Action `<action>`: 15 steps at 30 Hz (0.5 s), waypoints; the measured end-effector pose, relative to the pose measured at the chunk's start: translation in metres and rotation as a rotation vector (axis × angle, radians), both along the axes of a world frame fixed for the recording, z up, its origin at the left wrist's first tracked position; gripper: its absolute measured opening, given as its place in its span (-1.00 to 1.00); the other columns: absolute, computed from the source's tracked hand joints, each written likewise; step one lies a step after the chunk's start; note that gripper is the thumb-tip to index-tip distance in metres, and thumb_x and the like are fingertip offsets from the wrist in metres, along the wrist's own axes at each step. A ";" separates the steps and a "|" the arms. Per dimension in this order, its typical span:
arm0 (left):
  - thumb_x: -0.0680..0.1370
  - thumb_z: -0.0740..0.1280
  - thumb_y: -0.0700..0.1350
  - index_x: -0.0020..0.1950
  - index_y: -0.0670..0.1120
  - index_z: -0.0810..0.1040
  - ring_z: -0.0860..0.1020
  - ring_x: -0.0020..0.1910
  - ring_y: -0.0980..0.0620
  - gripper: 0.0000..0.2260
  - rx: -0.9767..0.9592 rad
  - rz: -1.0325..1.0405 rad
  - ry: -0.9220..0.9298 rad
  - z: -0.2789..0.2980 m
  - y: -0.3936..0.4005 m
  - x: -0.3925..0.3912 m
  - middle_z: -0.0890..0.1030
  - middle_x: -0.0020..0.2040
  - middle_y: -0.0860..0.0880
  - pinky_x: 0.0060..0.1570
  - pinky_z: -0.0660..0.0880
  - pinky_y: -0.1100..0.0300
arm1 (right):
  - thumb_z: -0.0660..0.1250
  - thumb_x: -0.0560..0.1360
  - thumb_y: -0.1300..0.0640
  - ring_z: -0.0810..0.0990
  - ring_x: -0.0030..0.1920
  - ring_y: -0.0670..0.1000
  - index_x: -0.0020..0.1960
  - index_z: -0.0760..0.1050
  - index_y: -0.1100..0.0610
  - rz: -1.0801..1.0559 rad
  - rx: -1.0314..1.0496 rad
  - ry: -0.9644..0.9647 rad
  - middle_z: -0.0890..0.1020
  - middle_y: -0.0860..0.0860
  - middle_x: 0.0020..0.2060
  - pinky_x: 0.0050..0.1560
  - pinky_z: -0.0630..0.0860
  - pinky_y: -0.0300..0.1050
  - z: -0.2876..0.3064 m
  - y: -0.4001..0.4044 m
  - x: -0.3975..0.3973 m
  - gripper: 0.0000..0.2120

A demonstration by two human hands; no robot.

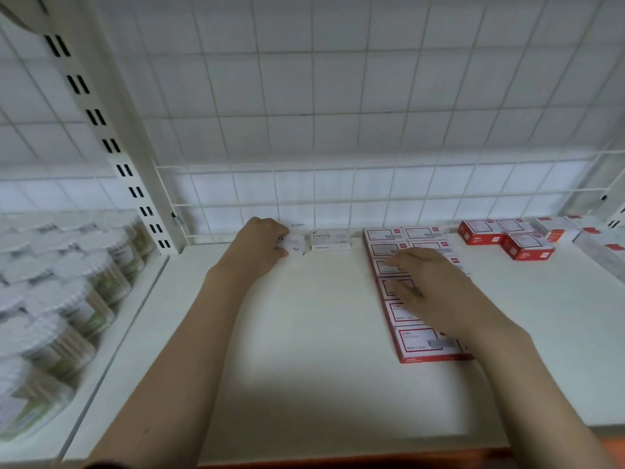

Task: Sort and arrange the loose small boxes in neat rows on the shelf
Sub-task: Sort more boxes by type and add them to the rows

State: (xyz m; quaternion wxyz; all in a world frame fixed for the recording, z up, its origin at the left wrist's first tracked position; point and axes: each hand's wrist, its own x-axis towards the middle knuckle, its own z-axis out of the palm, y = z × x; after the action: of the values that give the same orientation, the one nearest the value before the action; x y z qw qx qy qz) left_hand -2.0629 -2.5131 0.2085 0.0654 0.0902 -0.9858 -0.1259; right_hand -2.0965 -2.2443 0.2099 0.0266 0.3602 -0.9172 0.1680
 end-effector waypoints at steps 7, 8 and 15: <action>0.54 0.21 -0.22 0.14 -0.22 0.51 0.45 0.16 -0.12 -0.79 -0.010 0.012 -0.037 -0.011 0.007 0.002 0.51 0.13 -0.14 0.05 0.37 0.12 | 0.22 0.54 0.15 0.32 0.32 0.07 0.36 0.37 0.12 -0.004 0.029 0.017 0.44 0.03 0.29 0.26 0.21 -0.22 0.002 -0.003 0.004 -0.61; 0.55 0.19 -0.22 0.14 -0.20 0.51 0.43 0.16 -0.11 -0.79 -0.037 0.024 -0.019 -0.013 0.011 0.004 0.50 0.14 -0.13 0.02 0.38 0.12 | 0.22 0.54 0.15 0.33 0.32 0.06 0.36 0.37 0.11 -0.004 0.023 0.018 0.44 0.03 0.28 0.26 0.22 -0.22 0.001 -0.004 0.004 -0.61; 0.63 0.04 -0.05 0.45 -0.08 0.19 0.23 0.34 -0.18 -0.61 -0.107 0.130 -0.101 -0.025 0.047 0.016 0.27 0.36 -0.15 0.26 0.27 0.05 | 0.24 0.53 0.15 0.35 0.31 0.08 0.33 0.41 0.14 0.012 0.015 0.016 0.46 0.04 0.27 0.24 0.21 -0.24 -0.003 -0.008 0.005 -0.63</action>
State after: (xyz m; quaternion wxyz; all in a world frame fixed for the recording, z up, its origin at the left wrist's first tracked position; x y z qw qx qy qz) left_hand -2.0466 -2.4664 0.1836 0.0282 0.1566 -0.9852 -0.0640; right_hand -2.0916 -2.2519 0.2073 0.0304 0.3671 -0.9161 0.1584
